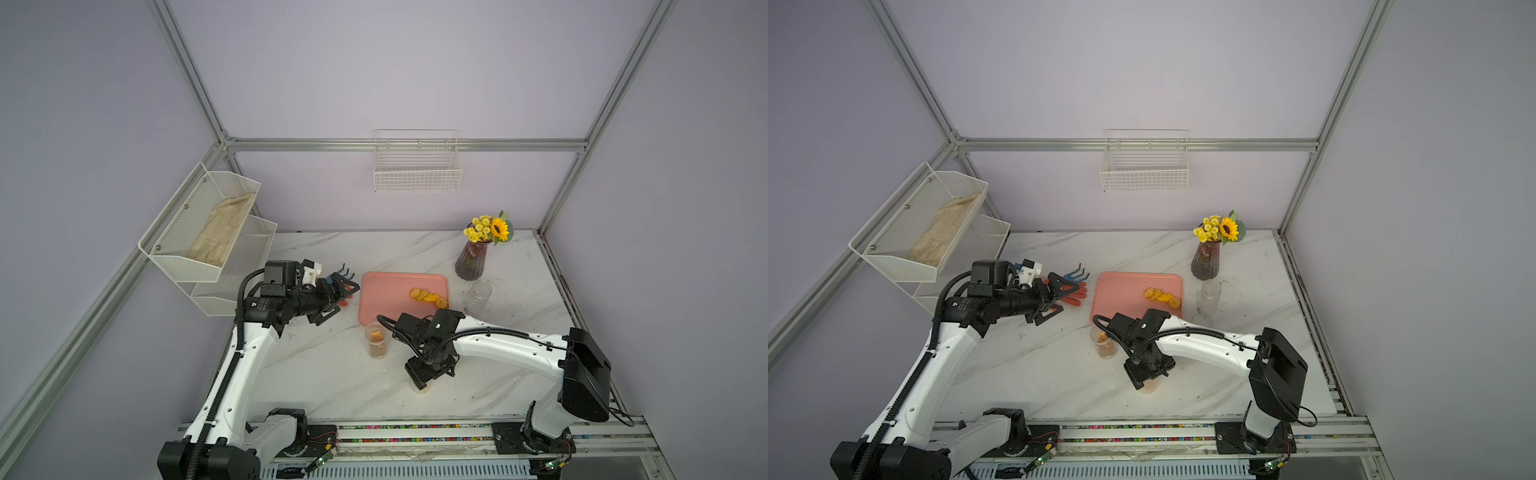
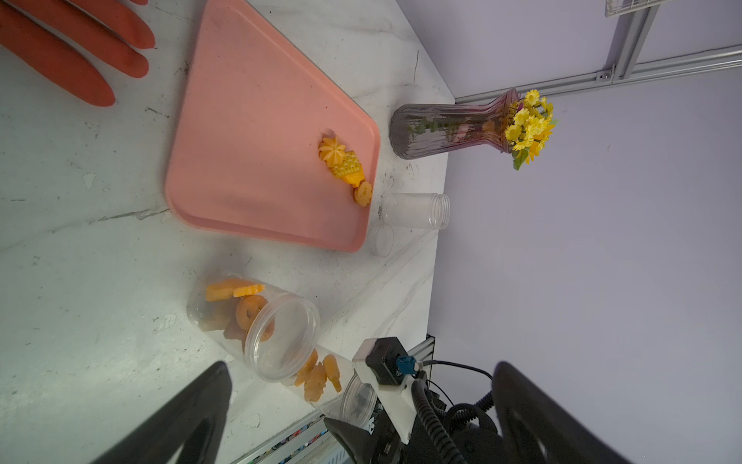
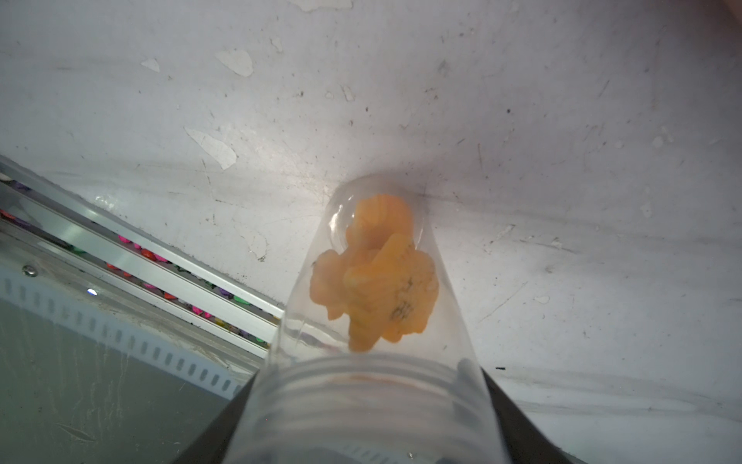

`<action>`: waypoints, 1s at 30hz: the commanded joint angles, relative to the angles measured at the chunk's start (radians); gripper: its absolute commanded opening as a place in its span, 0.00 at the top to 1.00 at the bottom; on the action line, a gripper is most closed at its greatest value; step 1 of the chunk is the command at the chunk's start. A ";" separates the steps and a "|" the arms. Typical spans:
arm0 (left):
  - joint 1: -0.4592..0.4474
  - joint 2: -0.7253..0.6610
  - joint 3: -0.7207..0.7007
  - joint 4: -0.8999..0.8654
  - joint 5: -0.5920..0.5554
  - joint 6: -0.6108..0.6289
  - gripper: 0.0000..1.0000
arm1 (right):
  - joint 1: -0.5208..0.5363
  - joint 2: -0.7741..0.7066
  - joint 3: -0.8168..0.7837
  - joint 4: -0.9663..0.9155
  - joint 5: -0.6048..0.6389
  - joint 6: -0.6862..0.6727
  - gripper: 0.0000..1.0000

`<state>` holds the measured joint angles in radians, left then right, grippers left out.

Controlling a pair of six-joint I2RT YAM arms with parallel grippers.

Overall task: Pour the cookies out of the jar
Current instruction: Pick up the jar from the center of the board.

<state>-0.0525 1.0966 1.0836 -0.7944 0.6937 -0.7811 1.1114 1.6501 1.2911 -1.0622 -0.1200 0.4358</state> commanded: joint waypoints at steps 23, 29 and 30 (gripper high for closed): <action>0.006 -0.009 0.010 0.012 0.025 0.019 0.00 | -0.289 -0.060 0.234 -0.065 -0.184 -0.074 0.41; 0.006 0.015 0.034 0.076 0.089 -0.031 0.00 | -0.497 -0.017 0.384 0.042 -0.402 -0.078 0.43; 0.006 0.022 0.036 0.103 0.108 -0.052 0.00 | -0.530 -0.013 0.396 0.103 -0.450 -0.052 0.43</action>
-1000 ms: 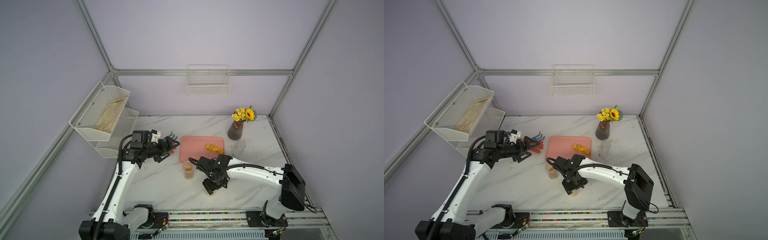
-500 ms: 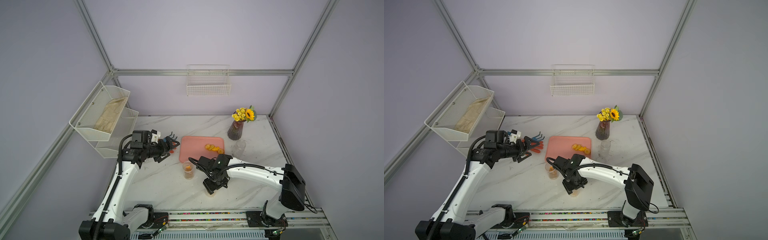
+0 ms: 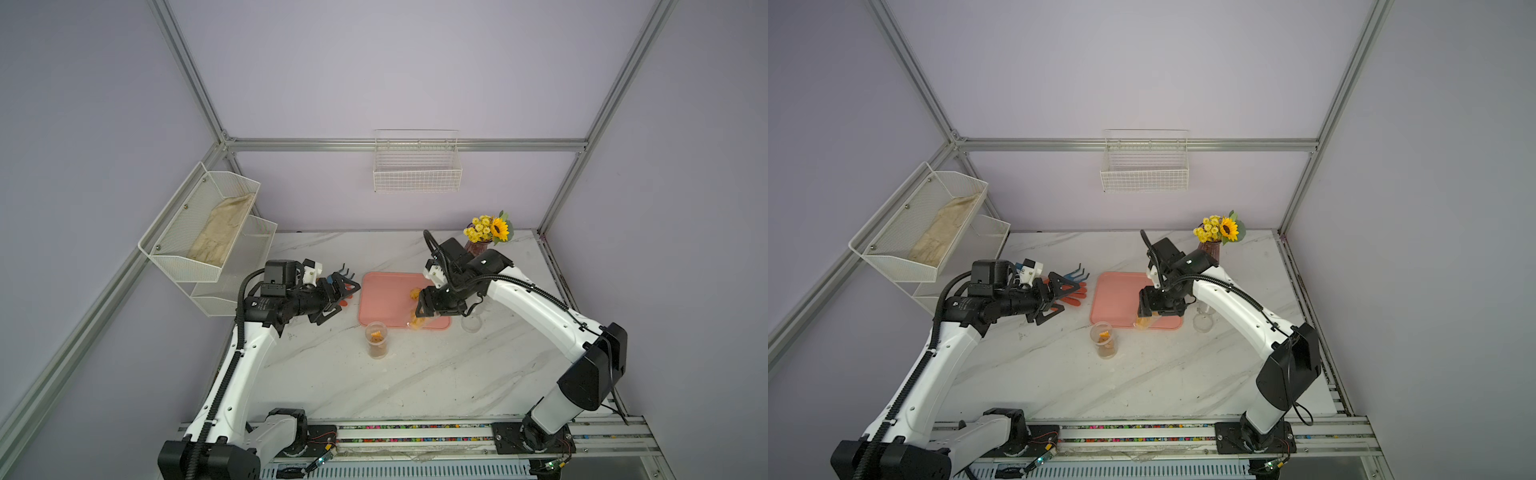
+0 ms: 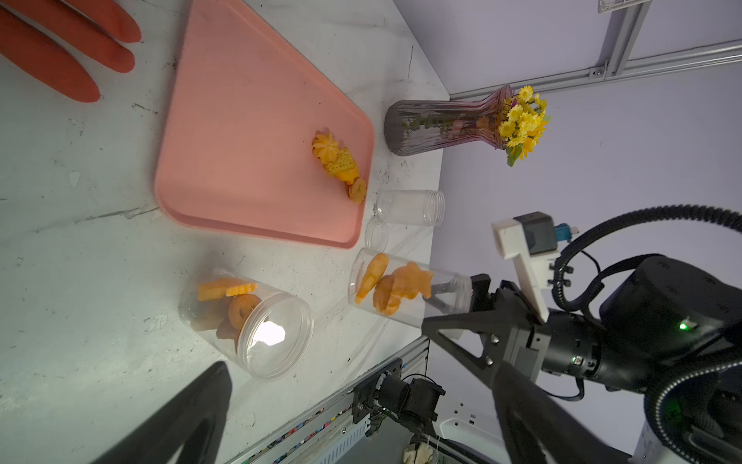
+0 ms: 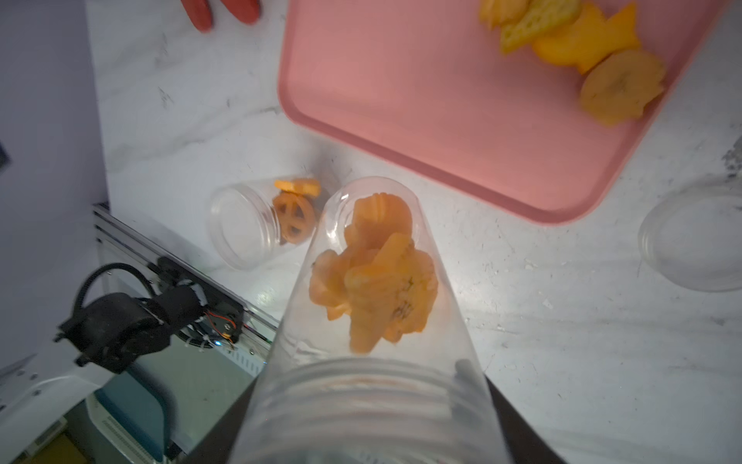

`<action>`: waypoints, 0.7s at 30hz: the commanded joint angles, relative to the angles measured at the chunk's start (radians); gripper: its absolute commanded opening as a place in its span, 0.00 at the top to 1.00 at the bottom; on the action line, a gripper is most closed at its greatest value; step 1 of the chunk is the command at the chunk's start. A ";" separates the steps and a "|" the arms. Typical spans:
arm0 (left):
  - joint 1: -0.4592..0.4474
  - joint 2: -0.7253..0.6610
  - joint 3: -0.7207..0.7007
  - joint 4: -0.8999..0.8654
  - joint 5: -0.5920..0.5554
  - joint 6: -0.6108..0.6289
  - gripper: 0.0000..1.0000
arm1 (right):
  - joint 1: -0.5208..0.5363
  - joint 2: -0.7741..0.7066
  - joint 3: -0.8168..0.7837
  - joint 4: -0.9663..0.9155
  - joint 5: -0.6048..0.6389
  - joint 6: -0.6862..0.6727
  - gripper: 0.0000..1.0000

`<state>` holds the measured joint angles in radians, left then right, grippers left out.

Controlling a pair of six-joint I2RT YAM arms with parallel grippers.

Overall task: Pour the cookies out of the jar
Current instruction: Pick up the jar from the center of the board.

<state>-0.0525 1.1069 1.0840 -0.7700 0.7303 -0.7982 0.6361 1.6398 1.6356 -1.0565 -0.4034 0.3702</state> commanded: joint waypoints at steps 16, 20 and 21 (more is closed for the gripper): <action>-0.109 0.138 -0.094 1.099 0.355 -0.784 0.00 | -0.252 -0.022 -0.168 1.283 -0.660 0.754 0.45; -0.176 0.195 -0.052 1.113 0.368 -0.780 0.00 | -0.252 -0.010 -0.195 1.468 -0.701 0.886 0.45; -0.183 0.208 -0.041 1.121 0.368 -0.783 0.00 | -0.251 -0.010 -0.203 1.490 -0.710 0.905 0.45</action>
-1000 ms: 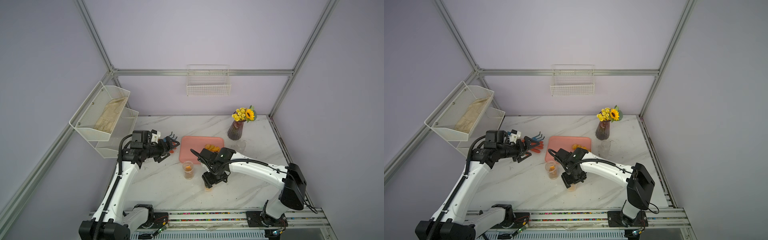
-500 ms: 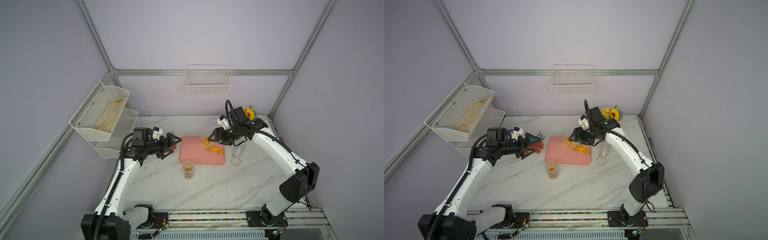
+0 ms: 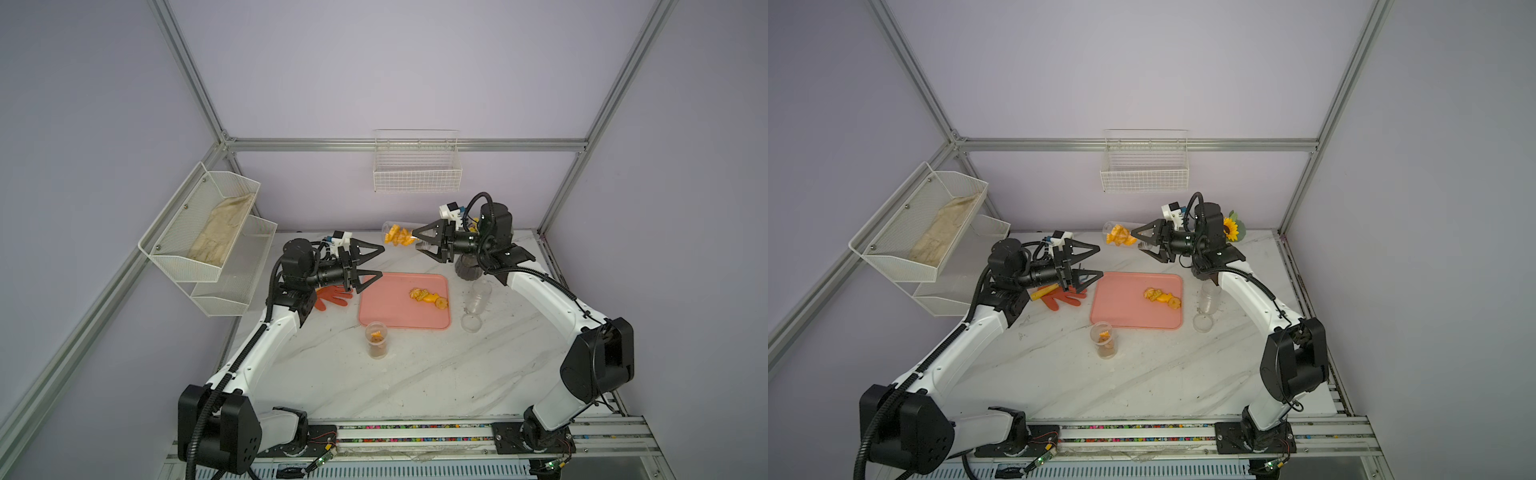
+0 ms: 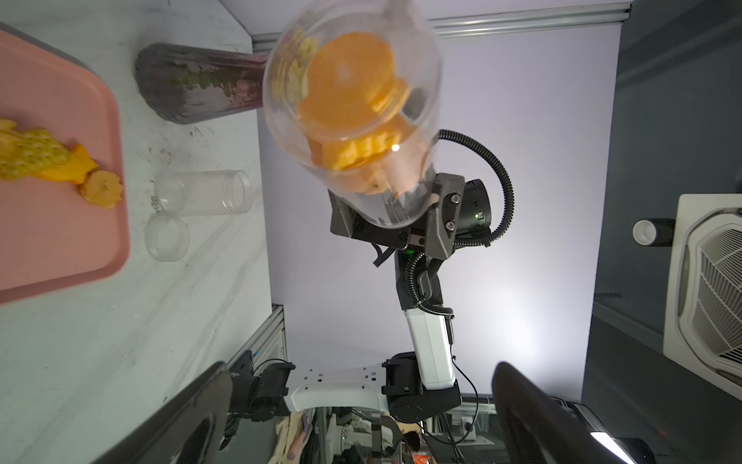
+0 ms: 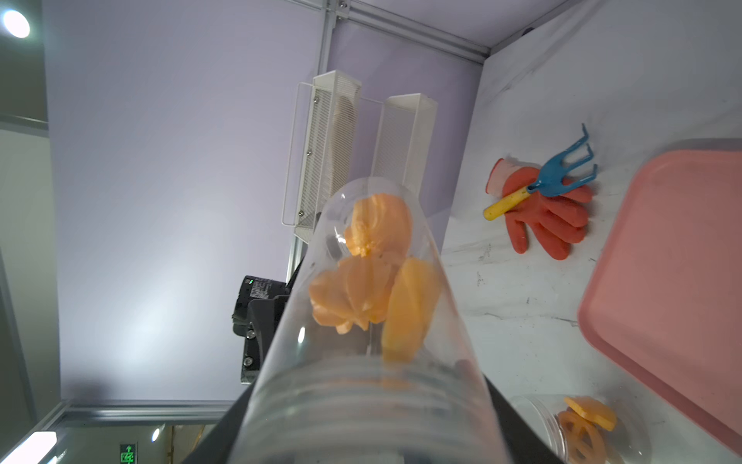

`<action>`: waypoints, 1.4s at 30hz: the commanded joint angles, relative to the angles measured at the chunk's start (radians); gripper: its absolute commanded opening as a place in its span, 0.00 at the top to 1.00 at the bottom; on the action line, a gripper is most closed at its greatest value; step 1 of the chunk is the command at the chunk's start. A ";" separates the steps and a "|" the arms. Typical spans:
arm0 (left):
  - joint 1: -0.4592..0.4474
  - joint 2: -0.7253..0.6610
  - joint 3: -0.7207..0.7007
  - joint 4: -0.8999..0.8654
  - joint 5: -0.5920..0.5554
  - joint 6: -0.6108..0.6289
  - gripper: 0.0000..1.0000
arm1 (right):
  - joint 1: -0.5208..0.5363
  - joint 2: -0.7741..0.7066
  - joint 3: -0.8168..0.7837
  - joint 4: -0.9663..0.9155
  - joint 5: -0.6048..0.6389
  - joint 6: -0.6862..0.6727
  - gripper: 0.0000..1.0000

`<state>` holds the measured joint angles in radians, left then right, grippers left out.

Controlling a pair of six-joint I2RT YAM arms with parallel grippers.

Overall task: Pour the cookies out of the jar
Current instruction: Pick up the jar from the center of the board.

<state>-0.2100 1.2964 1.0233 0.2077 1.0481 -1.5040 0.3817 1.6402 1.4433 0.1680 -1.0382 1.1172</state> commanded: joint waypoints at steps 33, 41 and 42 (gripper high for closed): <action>-0.065 0.083 0.105 0.267 0.099 -0.164 0.00 | 0.069 -0.103 -0.136 -0.100 -0.250 -0.058 0.48; -0.065 0.043 0.058 0.256 0.112 -0.152 0.06 | 0.069 -0.107 -0.143 -0.196 -0.266 -0.138 0.48; -0.065 0.040 0.053 0.258 0.112 -0.153 0.10 | 0.069 -0.106 -0.142 -0.198 -0.266 -0.141 0.48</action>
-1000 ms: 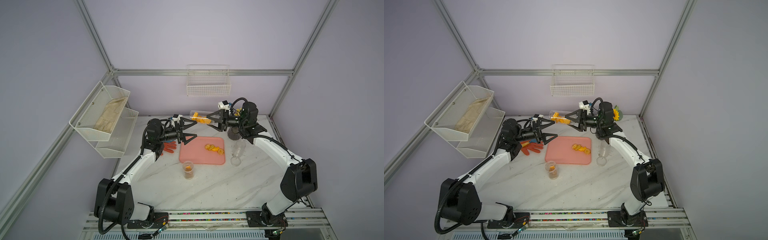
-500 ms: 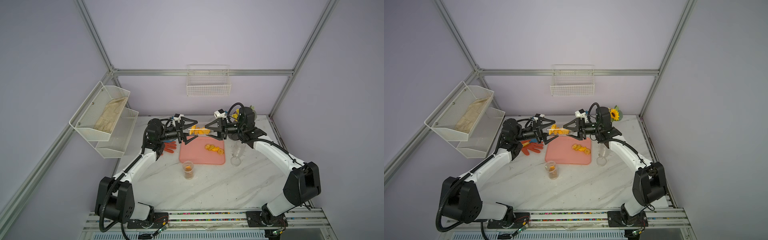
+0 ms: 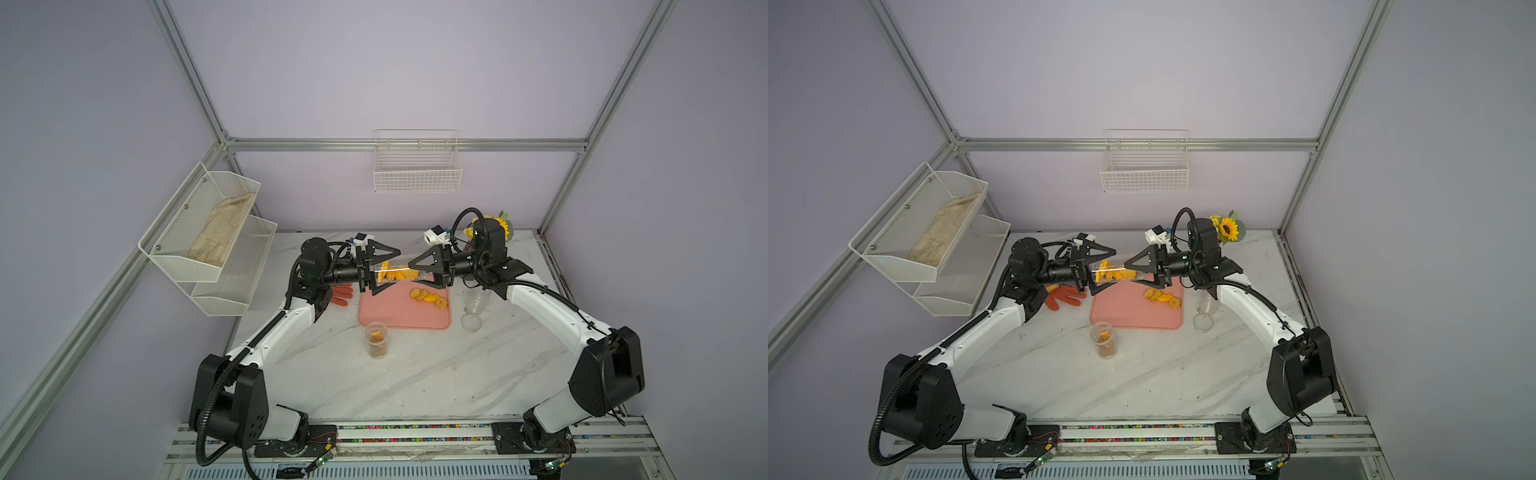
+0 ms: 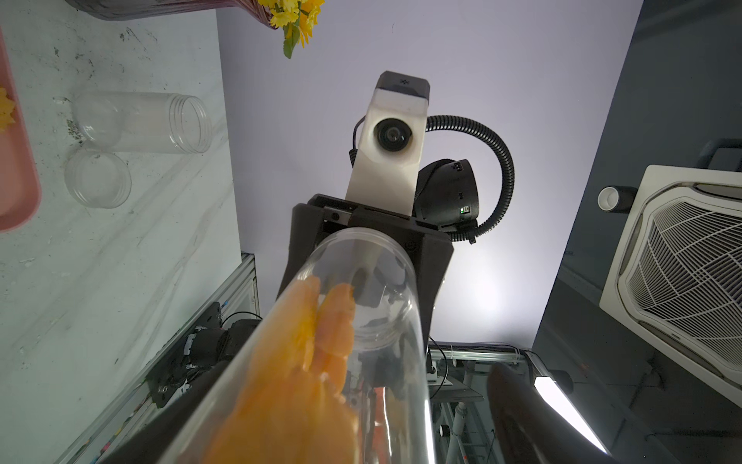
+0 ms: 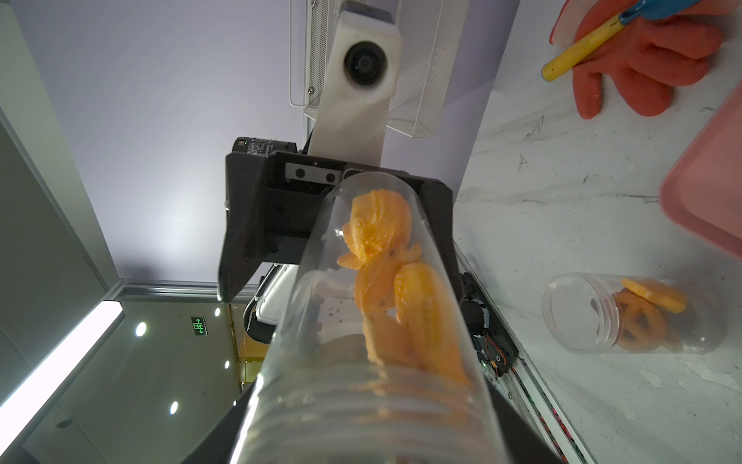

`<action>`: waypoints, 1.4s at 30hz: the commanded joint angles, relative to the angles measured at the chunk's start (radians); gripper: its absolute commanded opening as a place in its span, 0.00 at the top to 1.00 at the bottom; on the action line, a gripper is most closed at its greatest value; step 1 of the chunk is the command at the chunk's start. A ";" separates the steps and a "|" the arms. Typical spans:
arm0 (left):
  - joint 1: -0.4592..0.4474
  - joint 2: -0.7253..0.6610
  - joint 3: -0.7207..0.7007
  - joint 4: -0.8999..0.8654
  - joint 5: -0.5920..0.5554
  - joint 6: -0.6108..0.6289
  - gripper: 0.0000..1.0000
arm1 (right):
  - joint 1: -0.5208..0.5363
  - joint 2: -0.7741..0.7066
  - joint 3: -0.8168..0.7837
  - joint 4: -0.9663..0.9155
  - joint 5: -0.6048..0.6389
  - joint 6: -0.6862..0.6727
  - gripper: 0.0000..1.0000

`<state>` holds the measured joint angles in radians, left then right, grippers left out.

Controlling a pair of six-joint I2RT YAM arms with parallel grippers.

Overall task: Pour the cookies out of the jar
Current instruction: Pick up the jar from the center of the board.

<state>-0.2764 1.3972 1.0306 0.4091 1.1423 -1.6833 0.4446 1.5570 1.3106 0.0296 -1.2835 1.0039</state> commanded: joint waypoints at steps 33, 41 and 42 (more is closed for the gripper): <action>0.030 -0.110 -0.004 0.085 0.009 0.001 0.27 | -0.013 -0.017 -0.019 -0.072 0.004 -0.031 0.48; 0.029 -0.109 -0.009 0.094 0.008 -0.003 0.32 | -0.013 -0.017 -0.016 -0.076 0.010 -0.033 0.47; 0.029 -0.109 -0.009 0.096 0.007 -0.004 0.32 | -0.014 -0.017 -0.016 -0.077 0.012 -0.033 0.47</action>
<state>-0.2638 1.3624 1.0279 0.3725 1.1461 -1.6844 0.4431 1.5406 1.3106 0.0277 -1.3163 0.9703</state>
